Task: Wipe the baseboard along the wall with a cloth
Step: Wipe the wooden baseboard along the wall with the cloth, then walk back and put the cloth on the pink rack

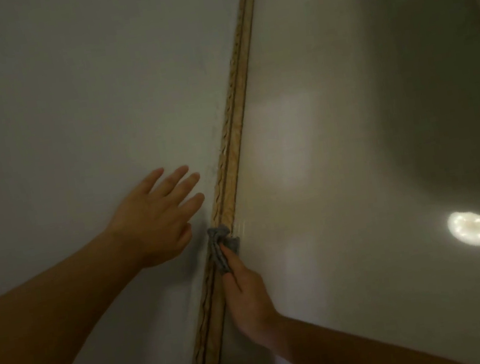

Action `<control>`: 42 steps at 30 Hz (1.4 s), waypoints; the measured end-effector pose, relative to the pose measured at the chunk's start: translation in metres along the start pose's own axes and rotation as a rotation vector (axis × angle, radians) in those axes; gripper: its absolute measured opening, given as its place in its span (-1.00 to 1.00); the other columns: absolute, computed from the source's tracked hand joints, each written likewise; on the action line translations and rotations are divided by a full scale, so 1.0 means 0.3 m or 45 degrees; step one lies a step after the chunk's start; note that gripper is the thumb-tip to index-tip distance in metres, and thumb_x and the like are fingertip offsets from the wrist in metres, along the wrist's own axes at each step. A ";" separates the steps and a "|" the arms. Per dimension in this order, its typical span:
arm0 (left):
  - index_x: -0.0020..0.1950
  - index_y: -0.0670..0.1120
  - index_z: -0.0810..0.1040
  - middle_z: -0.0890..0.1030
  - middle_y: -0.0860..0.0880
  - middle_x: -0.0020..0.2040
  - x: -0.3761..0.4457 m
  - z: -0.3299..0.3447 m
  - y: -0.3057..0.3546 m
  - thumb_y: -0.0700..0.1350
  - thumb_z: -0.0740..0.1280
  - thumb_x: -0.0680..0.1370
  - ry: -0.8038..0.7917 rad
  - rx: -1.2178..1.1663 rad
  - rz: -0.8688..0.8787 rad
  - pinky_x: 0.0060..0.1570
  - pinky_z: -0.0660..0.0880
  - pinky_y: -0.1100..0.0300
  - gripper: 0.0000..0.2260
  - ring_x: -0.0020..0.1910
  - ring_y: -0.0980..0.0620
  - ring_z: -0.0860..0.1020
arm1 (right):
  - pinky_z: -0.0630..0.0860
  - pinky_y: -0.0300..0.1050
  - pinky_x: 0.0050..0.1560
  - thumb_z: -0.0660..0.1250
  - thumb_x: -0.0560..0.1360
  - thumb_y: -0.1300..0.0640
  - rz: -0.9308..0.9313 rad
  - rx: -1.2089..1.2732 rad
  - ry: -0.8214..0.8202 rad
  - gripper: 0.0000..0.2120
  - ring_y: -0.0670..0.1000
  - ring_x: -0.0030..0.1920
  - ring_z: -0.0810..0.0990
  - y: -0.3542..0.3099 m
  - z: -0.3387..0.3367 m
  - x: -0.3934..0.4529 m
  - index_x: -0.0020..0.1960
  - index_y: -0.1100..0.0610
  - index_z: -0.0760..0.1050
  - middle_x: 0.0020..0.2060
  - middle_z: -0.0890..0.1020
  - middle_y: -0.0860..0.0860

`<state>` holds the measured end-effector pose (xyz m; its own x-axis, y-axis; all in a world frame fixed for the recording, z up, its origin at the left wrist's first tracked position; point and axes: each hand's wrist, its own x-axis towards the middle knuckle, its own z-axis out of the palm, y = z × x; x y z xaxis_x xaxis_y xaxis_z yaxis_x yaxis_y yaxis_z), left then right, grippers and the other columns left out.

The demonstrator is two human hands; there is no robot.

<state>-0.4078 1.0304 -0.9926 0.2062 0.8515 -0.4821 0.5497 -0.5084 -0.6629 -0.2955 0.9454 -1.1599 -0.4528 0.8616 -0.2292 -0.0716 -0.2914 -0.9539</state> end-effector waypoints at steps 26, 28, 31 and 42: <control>0.45 -0.10 0.32 0.43 -0.07 0.39 0.120 -0.188 -0.071 0.23 0.11 0.38 0.548 -0.569 -0.256 0.20 0.42 -0.03 -0.30 0.36 -0.08 0.41 | 0.19 -0.12 0.40 0.04 0.64 0.07 -0.517 -1.411 -0.277 -0.48 0.09 0.47 0.24 -0.667 -0.574 0.175 0.55 -0.06 -0.02 0.50 0.26 0.02; 0.49 -0.09 0.21 0.31 -0.05 0.47 0.140 -0.209 -0.075 0.23 0.06 0.40 0.554 -0.584 -0.285 0.29 0.32 -0.03 -0.28 0.43 -0.06 0.29 | 0.06 -0.20 0.43 0.05 0.64 0.10 -0.557 -1.505 -0.303 -0.47 0.07 0.51 0.13 -0.722 -0.617 0.173 0.56 -0.04 -0.04 0.53 0.19 0.00; 0.54 -0.04 0.06 0.19 -0.02 0.52 0.177 -0.257 -0.077 0.27 0.10 0.42 0.573 -0.641 -0.326 0.36 0.18 0.00 -0.25 0.48 -0.03 0.16 | 0.07 -0.10 0.46 0.04 0.63 0.08 -0.590 -1.609 -0.310 -0.46 0.10 0.53 0.08 -0.783 -0.676 0.179 0.56 -0.02 -0.05 0.54 0.14 0.00; 0.53 0.04 0.06 0.10 0.01 0.55 0.273 -0.587 -0.175 0.36 0.03 0.40 0.698 -0.866 -0.276 0.40 0.12 0.01 -0.24 0.52 -0.01 0.06 | 0.00 -0.01 0.49 0.02 0.65 0.04 -0.609 -1.851 -0.336 -0.47 0.12 0.54 -0.02 -1.048 -0.849 0.072 0.57 -0.02 -0.09 0.55 0.03 -0.03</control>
<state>-0.2772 1.1495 -0.8965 0.3039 0.9501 0.0703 0.9459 -0.2921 -0.1411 -0.0563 1.1615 -0.9144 -0.7895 0.6129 0.0313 0.5727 0.7541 -0.3216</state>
